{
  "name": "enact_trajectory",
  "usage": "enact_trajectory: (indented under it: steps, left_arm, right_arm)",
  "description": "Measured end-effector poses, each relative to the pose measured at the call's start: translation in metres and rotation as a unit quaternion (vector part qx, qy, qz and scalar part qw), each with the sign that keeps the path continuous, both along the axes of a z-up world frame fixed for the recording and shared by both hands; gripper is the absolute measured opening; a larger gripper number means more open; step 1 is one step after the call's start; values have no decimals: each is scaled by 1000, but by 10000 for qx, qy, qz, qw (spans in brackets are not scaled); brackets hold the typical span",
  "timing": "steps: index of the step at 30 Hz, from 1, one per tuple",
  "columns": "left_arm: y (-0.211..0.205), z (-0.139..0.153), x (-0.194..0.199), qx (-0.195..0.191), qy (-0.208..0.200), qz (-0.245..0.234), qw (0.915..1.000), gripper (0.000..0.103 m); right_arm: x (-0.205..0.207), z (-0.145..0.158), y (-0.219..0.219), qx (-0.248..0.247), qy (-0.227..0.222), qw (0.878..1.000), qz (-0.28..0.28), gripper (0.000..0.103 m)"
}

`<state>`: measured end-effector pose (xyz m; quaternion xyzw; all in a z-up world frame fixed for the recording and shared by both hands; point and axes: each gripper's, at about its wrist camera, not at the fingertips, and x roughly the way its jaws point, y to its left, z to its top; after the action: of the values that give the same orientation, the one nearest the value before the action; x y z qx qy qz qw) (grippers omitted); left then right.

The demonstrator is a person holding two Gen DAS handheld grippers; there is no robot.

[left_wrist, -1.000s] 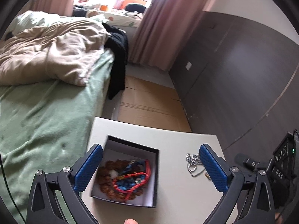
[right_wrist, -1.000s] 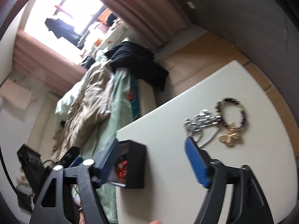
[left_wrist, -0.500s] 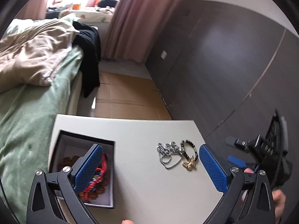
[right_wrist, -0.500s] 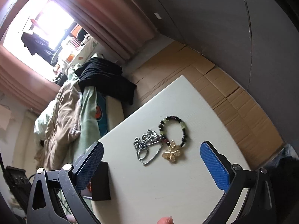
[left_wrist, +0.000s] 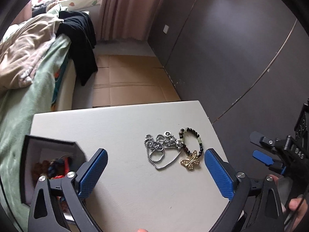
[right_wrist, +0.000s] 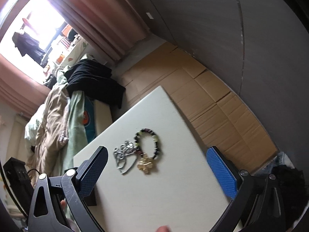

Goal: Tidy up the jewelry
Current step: 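Move both open tools back to the silver chain and beaded bracelet, then close the left tool on the silver chain necklace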

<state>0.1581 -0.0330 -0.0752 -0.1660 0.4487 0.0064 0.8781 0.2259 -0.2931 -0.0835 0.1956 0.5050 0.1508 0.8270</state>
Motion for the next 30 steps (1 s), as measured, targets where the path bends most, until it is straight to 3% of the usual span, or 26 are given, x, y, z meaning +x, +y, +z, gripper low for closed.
enact_trajectory:
  steps: [2,4,8,11,26,30]
  left_arm:
    - [-6,-6,9,-4,116,-94,9999,93]
    - [-14,-15,20,-40,270,-176,9995,78]
    - [-24,-25,38,24,484,-181,9987,71]
    - [-31,-33,50,170,649,-118,9977,59]
    - [-48,-73,90,1058,1243,283,9862,58]
    - [-57,-75,89,1243,1275,98,9840,58]
  right_arm:
    - [3,-2,-7,109,28,9999,-56,102]
    - [4,-3,-14,211,59,9997,-99,101]
    - [8,-5,-25,391,134,9988,-251,101]
    - [11,-7,-32,508,220,9979,-351,101]
    - [14,-8,-55,840,327,9943,-564,101]
    - [13,-9,-54,854,338,9944,-517,101]
